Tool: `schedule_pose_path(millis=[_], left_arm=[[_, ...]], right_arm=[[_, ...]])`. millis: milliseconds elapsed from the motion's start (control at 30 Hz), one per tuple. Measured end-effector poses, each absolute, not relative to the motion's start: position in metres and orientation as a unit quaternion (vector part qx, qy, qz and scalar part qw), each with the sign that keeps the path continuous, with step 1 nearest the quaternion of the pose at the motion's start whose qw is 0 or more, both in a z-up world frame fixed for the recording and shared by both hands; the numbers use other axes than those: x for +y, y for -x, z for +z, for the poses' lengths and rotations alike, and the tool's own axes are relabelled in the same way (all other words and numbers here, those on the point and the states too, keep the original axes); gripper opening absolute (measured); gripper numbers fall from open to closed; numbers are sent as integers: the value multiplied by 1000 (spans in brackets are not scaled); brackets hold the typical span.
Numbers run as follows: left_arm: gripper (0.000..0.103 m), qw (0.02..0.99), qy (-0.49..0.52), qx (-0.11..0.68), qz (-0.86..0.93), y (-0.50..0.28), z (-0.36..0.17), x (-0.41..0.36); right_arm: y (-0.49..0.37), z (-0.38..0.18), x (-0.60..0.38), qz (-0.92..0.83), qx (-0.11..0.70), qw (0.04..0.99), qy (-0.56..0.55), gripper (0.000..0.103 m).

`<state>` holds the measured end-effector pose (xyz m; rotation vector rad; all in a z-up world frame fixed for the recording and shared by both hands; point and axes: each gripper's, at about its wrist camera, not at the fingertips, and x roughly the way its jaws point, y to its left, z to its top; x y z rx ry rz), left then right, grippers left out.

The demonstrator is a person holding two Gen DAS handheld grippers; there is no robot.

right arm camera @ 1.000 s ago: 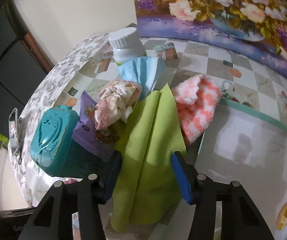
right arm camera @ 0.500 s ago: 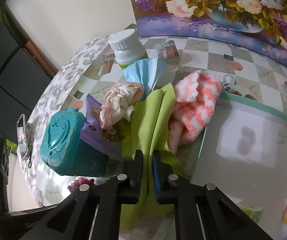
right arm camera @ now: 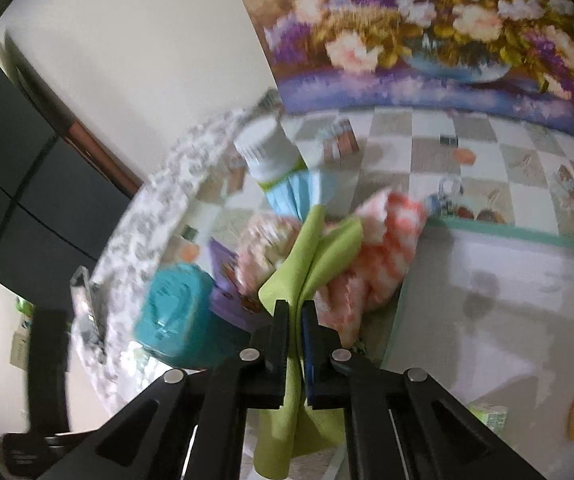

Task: Organize soft objects
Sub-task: 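Grip the green cloth with the right tool and lift it from the pile, then lower the hair tie into the tray with the left tool while the right tool drops the green cloth there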

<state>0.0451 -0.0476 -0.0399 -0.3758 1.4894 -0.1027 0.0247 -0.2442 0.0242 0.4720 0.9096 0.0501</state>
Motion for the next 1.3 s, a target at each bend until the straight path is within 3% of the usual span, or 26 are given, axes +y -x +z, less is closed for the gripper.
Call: schedule_pose_path(millis=[467,800,1033,1300], left_arm=[[23,815,104,552,-147,-25,48,-97],[23,825,36,497,-265,-1,62,-165],[23,806,-37,512,-294,16,43,-210],[23,769,-53,574,-276,14,2,-220]], right_arm=[[27,103,-302,-36,319,910,-264,7],[81,120,-378,-188,282,905,-257,7],[96,97,-412,-263,324,873,-252,7],[72,14,-422,-250,449,810,-284,8]])
